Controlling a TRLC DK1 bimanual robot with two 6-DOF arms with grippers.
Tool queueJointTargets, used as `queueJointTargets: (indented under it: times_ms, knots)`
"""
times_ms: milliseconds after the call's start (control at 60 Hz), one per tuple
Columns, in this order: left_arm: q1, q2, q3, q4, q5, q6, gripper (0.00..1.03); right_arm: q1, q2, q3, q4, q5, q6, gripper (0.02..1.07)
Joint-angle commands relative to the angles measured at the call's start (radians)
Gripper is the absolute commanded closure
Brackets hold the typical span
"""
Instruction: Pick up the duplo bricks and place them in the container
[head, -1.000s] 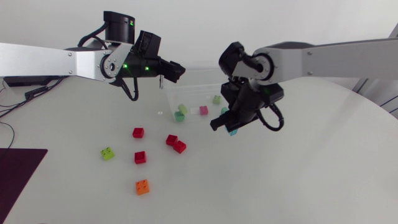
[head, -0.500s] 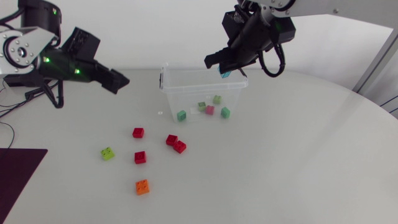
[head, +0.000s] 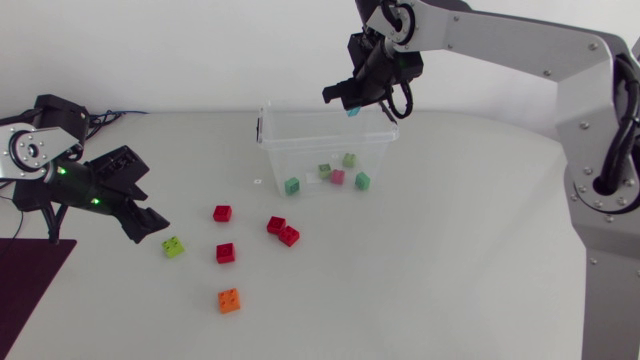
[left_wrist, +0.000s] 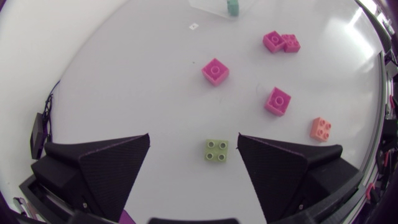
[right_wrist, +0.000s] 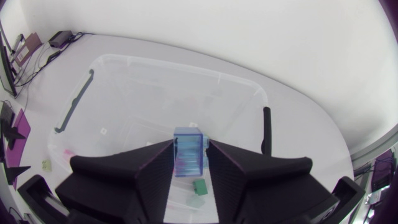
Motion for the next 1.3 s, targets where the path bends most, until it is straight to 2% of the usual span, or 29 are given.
queueJointTargets:
  times_ms: [0,50,117,267,517,700,717,750,767,833,850,867,967,1283]
  knots:
    - [0.002,0.027,-0.053,-0.019,-0.016,0.062,0.06,-0.009,0.041,0.041,-0.001,0.0,-0.018,0.28]
    - [0.0,0.038,-0.068,-0.019,-0.028,0.089,0.06,-0.004,0.037,0.039,-0.005,0.003,-0.029,0.14]
    - [0.005,0.059,-0.073,-0.019,-0.029,0.105,0.06,0.005,0.009,0.021,-0.007,0.003,-0.042,0.09]
    - [0.008,0.121,-0.064,-0.006,-0.037,0.131,0.06,0.043,-0.129,-0.117,0.012,-0.025,-0.094,0.08]
    - [0.005,0.242,-0.024,0.05,-0.056,0.138,0.08,0.197,-0.414,-0.55,0.119,-0.048,-0.205,0.08]
    - [-0.001,0.302,0.001,0.07,-0.056,0.137,0.28,0.278,-0.48,-0.751,0.171,-0.077,-0.228,0.08]
    - [-0.001,0.309,0.005,0.073,-0.056,0.137,0.36,0.287,-0.48,-0.769,0.182,-0.077,-0.228,0.08]
    - [-0.001,0.312,0.008,0.076,-0.056,0.135,0.41,0.3,-0.48,-0.791,0.197,-0.077,-0.225,0.08]
    - [-0.001,0.319,0.01,0.085,-0.056,0.134,0.47,0.306,-0.476,-0.797,0.2,-0.077,-0.223,0.08]
    - [0.0,0.331,0.018,0.093,-0.054,0.134,0.62,0.327,-0.46,-0.825,0.226,-0.078,-0.219,0.08]
    - [0.0,0.334,0.019,0.094,-0.054,0.132,0.67,0.336,-0.451,-0.834,0.237,-0.078,-0.216,0.08]
    - [0.002,0.337,0.021,0.097,-0.051,0.132,0.77,0.342,-0.447,-0.838,0.243,-0.078,-0.216,0.08]
    - [0.005,0.326,0.016,0.099,-0.046,0.131,0.81,0.376,-0.398,-0.857,0.274,-0.08,-0.214,0.08]
    - [0.01,0.13,0.016,0.037,0.021,0.112,0.82,0.399,-0.201,-0.783,0.285,-0.105,-0.236,0.09]
